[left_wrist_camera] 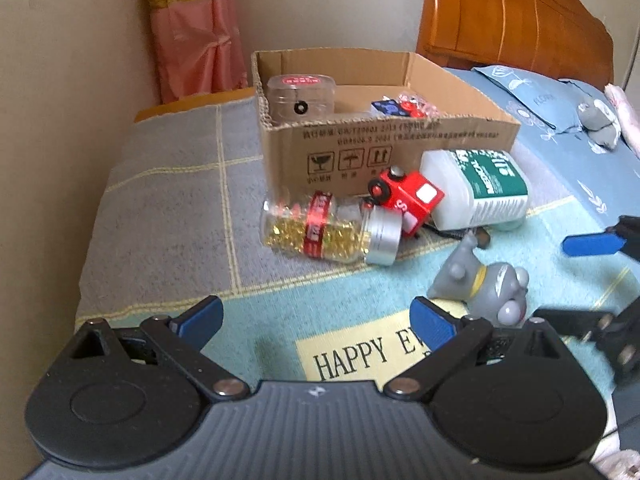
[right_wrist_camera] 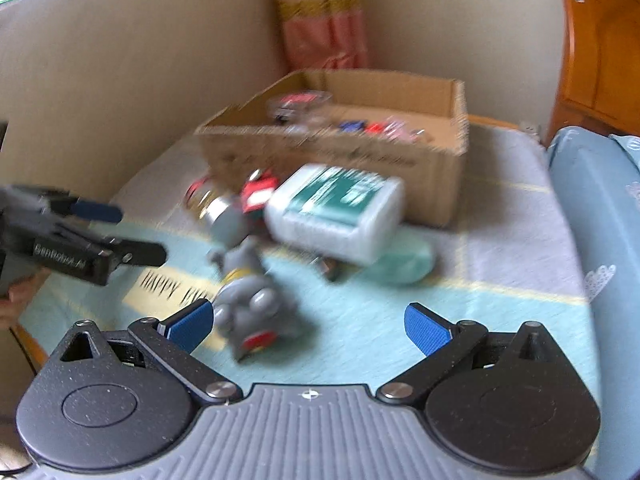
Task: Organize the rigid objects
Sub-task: 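Withdraw both tools from the box, moving the right tool toward the grey toy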
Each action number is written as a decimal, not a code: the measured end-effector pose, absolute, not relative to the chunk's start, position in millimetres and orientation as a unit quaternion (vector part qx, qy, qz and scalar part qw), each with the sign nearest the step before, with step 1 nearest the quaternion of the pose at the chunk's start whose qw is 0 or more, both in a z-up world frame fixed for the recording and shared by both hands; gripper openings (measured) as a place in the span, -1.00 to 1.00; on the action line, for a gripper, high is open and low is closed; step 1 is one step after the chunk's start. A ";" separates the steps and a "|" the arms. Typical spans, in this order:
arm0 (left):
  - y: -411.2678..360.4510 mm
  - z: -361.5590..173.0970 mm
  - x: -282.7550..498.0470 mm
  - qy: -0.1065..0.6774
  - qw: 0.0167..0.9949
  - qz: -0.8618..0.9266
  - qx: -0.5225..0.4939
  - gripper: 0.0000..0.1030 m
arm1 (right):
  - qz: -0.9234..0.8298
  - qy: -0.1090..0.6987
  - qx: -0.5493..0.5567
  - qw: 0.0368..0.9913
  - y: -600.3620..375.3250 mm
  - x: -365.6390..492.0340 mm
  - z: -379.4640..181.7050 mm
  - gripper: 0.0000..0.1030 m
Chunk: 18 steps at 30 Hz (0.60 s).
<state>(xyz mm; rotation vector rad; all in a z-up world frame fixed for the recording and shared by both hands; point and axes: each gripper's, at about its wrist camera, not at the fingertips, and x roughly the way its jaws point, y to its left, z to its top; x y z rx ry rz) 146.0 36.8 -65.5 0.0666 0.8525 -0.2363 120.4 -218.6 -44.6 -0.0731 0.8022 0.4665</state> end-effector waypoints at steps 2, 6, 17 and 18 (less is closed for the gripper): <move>36.5 -68.3 145.4 0.414 0.903 -0.114 0.036 0.93 | 0.229 0.390 -0.044 0.891 -206.5 117.3 -52.5 1.00; 39.7 -74.0 143.9 0.418 0.900 -0.114 0.036 0.93 | 0.227 0.382 -0.054 0.894 -184.5 113.4 -63.9 1.00; 39.0 -91.2 146.0 0.435 0.892 -0.118 0.027 0.93 | 0.178 0.383 -0.052 0.905 -200.0 117.6 -76.5 1.00; 38.0 -91.7 146.6 0.436 0.891 -0.120 0.031 0.93 | 0.172 0.385 -0.049 0.905 -205.0 117.5 -76.9 1.00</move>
